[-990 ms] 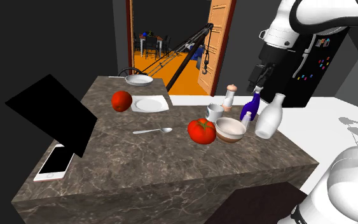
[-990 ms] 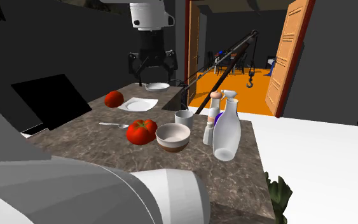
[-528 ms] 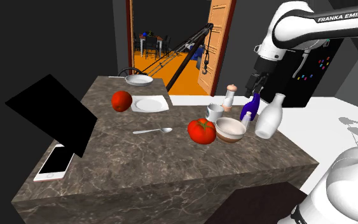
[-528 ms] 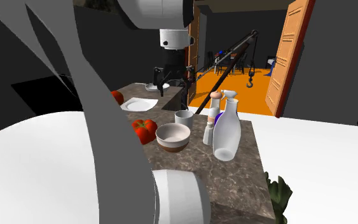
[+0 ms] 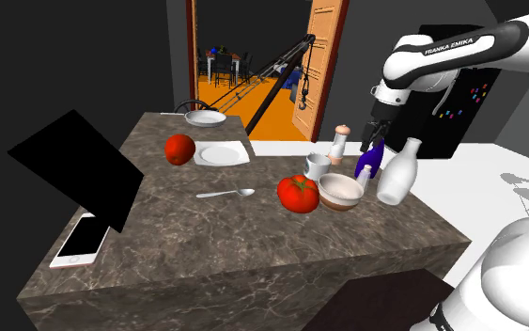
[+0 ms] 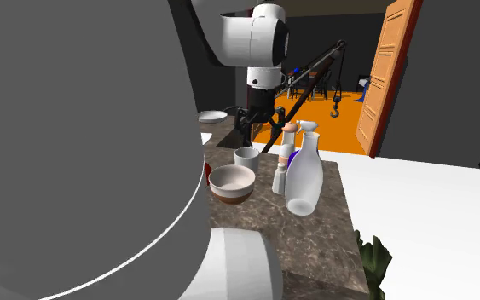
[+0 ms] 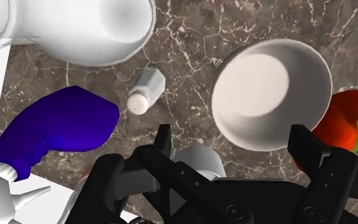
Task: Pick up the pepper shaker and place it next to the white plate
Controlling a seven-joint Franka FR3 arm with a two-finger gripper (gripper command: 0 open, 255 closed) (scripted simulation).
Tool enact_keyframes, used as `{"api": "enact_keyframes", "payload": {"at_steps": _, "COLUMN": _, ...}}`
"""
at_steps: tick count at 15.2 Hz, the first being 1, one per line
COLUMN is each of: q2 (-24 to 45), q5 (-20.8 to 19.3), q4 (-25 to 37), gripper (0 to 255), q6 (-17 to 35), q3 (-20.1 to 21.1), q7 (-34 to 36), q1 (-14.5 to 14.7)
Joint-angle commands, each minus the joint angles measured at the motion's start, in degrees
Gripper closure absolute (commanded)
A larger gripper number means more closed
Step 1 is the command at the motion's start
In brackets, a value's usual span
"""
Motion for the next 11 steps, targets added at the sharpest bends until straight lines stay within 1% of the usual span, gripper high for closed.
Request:
{"api": "enact_keyframes", "payload": {"at_steps": 1, "q2": 4.18, "q5": 1.24, "q4": 1.79, "gripper": 0, "q6": 1.38, "q3": -2.18, "q7": -2.83, "q1": -0.24}}
{"api": "enact_keyframes", "payload": {"at_steps": 5, "q2": 13.12, "q5": 5.13, "q4": 6.22, "gripper": 0, "q6": 3.3, "q3": -5.69, "q7": -8.58, "q1": -0.93}}
{"api": "enact_keyframes", "payload": {"at_steps": 8, "q2": 20.31, "q5": 8.92, "q4": 10.25, "gripper": 0, "q6": 4.04, "q3": -7.49, "q7": -13.13, "q1": -2.14}}
{"api": "enact_keyframes", "payload": {"at_steps": 9, "q2": 21.5, "q5": 9.58, "q4": 10.96, "gripper": 0, "q6": 4.1, "q3": -7.63, "q7": -13.86, "q1": -2.48}}
{"api": "enact_keyframes", "payload": {"at_steps": 11, "q2": 22.1, "q5": 9.98, "q4": 9.99, "gripper": 0, "q6": 5.57, "q3": -7.53, "q7": -14.14, "q1": -2.56}}
